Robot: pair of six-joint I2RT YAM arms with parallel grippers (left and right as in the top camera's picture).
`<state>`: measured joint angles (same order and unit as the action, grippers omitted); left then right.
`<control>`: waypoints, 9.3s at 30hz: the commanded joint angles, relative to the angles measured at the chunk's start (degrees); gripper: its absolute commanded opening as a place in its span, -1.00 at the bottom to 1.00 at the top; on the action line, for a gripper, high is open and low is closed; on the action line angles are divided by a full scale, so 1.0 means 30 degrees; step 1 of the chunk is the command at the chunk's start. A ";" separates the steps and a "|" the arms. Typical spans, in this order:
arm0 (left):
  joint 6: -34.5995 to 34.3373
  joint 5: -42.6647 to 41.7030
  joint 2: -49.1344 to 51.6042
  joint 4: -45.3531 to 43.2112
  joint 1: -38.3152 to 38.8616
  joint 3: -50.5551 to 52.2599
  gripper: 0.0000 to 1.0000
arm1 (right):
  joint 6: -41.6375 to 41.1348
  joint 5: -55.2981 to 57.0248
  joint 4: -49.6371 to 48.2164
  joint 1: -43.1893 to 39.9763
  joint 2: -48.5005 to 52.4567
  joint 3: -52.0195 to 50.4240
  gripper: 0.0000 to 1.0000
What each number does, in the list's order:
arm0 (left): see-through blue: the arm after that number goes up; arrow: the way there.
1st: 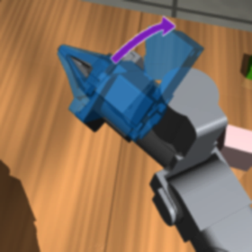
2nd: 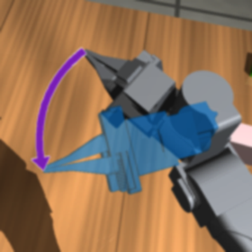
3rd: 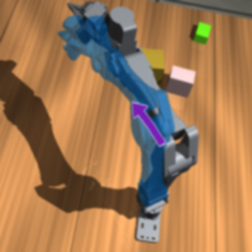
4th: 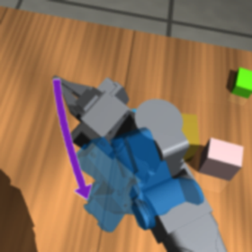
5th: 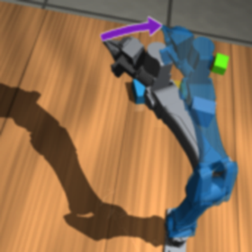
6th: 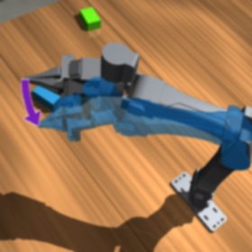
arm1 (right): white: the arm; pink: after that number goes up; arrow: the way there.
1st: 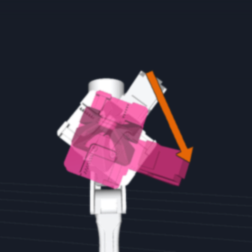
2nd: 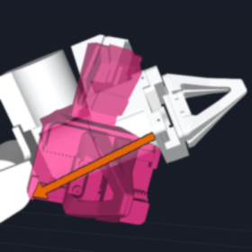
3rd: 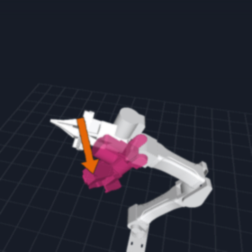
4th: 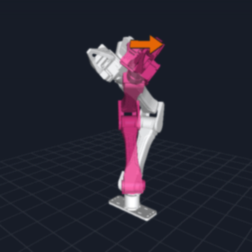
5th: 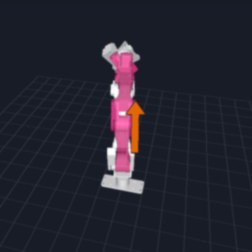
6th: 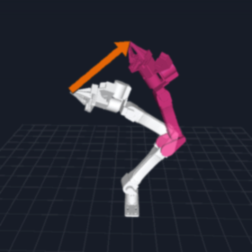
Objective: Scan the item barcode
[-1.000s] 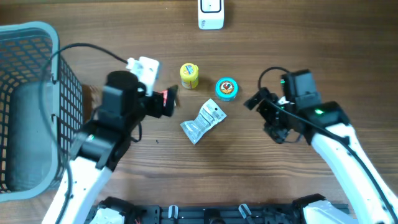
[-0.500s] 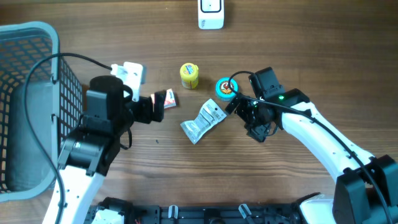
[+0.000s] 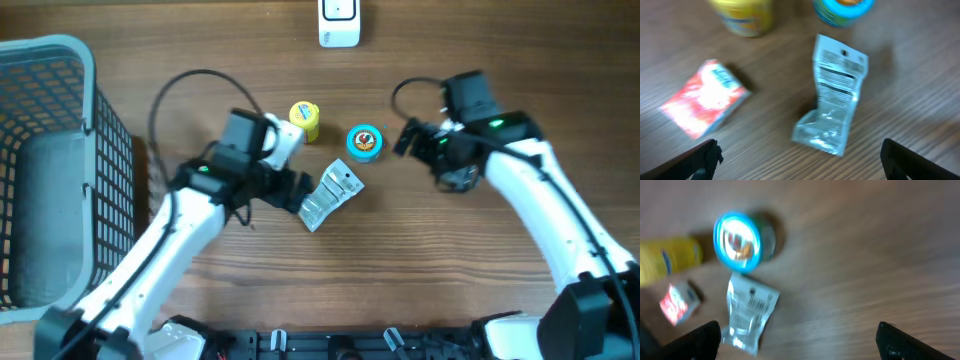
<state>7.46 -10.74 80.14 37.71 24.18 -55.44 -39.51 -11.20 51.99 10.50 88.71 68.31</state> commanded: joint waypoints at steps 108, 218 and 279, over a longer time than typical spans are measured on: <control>0.1858 0.2055 0.6113 -0.3140 0.3796 0.0015 -0.86 | 0.5639 -0.0852 0.1056 -0.6025 -0.0175 0.0874 0.99; -0.1596 -0.2266 0.6288 -0.5231 0.3045 0.0015 -0.86 | 0.2674 -0.5719 0.2069 -0.5996 -0.0131 0.0867 0.99; -2.2993 -1.6415 0.9012 -1.0950 0.0750 0.0015 -0.91 | 0.2681 -0.3840 0.2863 -0.5996 -0.0131 0.0867 1.00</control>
<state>-55.86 -58.52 103.77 5.10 24.56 -55.44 -30.85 -24.40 60.07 -7.40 88.71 69.93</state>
